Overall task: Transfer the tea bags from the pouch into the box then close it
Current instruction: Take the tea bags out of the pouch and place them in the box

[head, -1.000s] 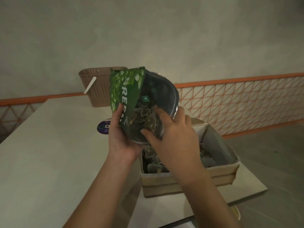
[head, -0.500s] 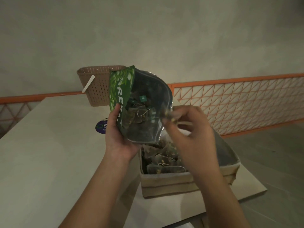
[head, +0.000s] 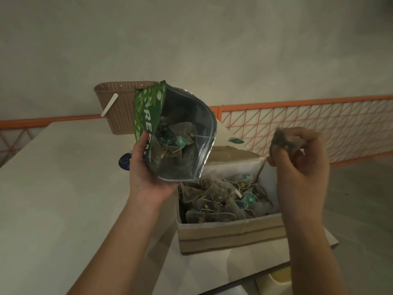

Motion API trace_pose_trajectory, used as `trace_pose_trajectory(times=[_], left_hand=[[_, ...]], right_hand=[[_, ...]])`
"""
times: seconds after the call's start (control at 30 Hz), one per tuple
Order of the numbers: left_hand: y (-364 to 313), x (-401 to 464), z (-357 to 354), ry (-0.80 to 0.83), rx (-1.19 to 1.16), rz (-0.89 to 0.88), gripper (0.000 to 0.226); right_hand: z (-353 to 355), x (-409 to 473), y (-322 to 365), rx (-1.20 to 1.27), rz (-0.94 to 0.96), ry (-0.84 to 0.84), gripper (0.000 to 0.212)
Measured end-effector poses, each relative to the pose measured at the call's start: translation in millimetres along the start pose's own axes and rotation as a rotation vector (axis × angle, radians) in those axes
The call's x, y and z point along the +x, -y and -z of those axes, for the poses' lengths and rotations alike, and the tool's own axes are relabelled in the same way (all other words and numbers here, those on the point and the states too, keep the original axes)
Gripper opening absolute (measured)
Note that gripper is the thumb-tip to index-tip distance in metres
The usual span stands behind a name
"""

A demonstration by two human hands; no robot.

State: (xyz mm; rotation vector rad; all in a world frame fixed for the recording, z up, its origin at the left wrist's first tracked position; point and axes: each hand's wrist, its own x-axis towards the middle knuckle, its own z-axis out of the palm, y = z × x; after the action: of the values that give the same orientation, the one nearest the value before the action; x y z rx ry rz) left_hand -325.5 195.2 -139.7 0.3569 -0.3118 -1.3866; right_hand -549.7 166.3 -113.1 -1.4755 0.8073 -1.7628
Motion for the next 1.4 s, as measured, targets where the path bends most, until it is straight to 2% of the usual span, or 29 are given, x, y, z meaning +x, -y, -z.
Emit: trace_pose_trajectory(times=[0.07,0.23,0.33,0.43,0.53,0.63,0.8,1.1,1.2,1.3,1.4], left_hand=[[1.0,0.0,-1.5,-0.010,-0.011,0.000,0.055],[2.9,-0.7,-2.5,-0.029,-0.008,-0.014,0.055],[3.4,-1.3,-3.1,-0.019,-0.001,-0.021,0.055],[3.8,-0.7,-2.9,-0.007,0.005,-0.027,0.055],[3.2,2.1,1.8,-0.003,0.024,-0.015,0.056],[2.2,4.6,5.6,0.021,0.028,0.030,0.062],[2.4,8.4,10.8,0.028,0.021,0.047,0.063],[3.9,8.7,9.6,0.020,0.063,-0.005,0.061],[3.7,6.5,7.1,0.015,0.048,-0.010,0.060],[4.2,2.9,3.4,-0.010,0.024,-0.022,0.057],[4.8,-0.7,-0.2,-0.030,0.029,-0.035,0.054]], right_hand=[[2.8,0.3,-8.2,-0.213,-0.042,0.087,0.022],[-1.2,-6.1,-21.1,-0.651,-0.227,0.483,0.023],[-7.0,-11.0,-21.1,-0.716,-0.243,0.581,0.037],[-14.9,-13.1,-20.6,-0.661,-0.136,0.542,0.034],[-26.9,-15.4,-10.1,-0.436,-0.100,0.442,0.019],[-35.5,-18.1,-0.2,-0.363,-0.035,0.427,0.026],[-38.9,-14.5,2.9,-0.205,-0.094,0.361,0.008],[-36.3,13.5,41.3,0.201,0.002,0.129,0.011],[-29.6,20.3,42.0,0.182,-0.052,0.147,0.016],[-25.5,25.1,34.2,0.075,-0.113,0.233,0.013],[-20.4,28.9,22.8,0.052,-0.119,0.238,0.012]])
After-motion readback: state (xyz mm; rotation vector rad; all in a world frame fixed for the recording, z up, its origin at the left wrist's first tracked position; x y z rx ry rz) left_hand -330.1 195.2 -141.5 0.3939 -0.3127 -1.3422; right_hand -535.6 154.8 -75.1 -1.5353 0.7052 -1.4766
